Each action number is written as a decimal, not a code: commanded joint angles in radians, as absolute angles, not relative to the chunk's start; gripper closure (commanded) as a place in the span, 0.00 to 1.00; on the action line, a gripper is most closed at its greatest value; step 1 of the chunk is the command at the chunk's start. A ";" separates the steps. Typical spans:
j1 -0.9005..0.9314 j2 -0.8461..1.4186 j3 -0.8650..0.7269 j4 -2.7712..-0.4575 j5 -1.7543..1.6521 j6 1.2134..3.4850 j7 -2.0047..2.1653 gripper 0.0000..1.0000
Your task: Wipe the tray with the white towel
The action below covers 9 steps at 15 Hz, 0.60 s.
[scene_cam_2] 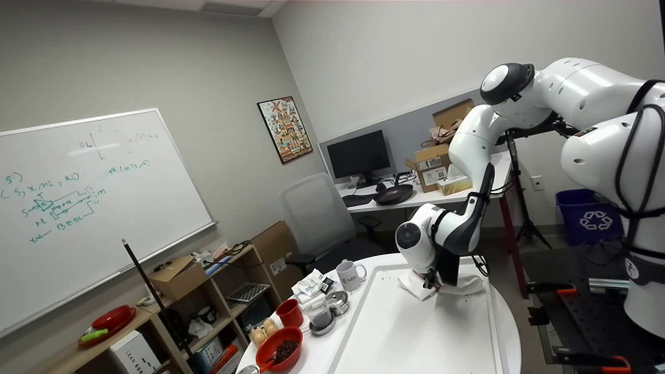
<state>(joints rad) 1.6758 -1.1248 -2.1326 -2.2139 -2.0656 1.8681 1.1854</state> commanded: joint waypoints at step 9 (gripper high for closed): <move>1.423 -1.265 -1.977 -2.354 -2.135 1.900 1.043 0.97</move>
